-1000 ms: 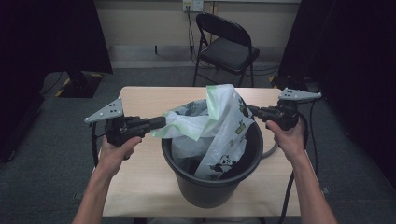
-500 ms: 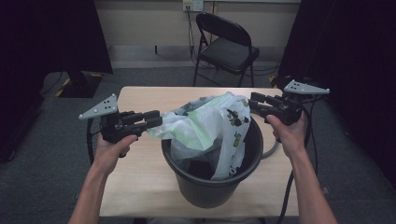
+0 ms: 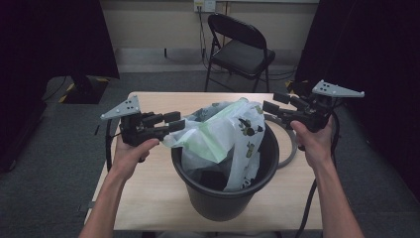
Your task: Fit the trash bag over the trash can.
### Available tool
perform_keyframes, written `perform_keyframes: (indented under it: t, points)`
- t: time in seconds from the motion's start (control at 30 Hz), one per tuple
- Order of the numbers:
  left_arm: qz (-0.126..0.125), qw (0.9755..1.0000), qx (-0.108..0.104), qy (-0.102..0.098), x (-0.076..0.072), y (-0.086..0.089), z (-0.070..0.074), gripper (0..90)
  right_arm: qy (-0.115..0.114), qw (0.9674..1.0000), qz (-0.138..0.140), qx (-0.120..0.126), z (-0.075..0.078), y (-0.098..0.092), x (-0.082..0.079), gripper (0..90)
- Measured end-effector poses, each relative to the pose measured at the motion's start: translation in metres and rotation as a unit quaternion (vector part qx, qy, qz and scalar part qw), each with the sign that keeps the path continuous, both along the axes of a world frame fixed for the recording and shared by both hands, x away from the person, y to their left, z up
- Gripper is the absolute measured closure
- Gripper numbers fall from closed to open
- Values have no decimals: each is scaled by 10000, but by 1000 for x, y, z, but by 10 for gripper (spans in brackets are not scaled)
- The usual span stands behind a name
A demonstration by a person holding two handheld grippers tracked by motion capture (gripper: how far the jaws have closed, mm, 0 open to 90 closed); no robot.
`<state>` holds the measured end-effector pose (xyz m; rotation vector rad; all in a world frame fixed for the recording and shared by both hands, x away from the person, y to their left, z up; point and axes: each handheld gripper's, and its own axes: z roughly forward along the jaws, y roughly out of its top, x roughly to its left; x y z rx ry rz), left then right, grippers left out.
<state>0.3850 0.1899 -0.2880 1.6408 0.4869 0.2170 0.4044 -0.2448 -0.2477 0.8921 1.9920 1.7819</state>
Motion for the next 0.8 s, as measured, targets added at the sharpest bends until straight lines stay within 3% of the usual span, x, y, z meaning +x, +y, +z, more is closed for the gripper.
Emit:
perform_keyframes:
  t: [0.07,0.2,0.3,0.43,0.53,0.67,0.77,0.8]
  points:
    - [30,9998,193,-37,-6,-6,-1,609,-70,9999,131,10,6,7,-5,348]
    - [-5,9997,230,-69,-12,-8,0,595,-206,9995,251,-9,16,18,-11,315]
    - [-25,9997,250,-53,-15,-7,2,596,-207,9985,516,18,19,25,-13,290]
    - [-38,9997,256,-28,-21,-7,1,596,85,9962,782,-376,6,34,-11,253]
    - [-46,9997,235,-3,-22,-7,-1,595,179,9943,875,-583,-5,36,-8,244]
    - [-49,9997,220,19,-21,-7,-1,595,261,9925,898,-792,-13,38,-4,330]
    - [-47,9998,198,13,-19,-8,-2,594,279,9906,903,-994,-16,38,-1,508]
    - [-39,9998,173,13,-19,-8,-2,594,267,9903,907,-1021,-16,38,0,526]
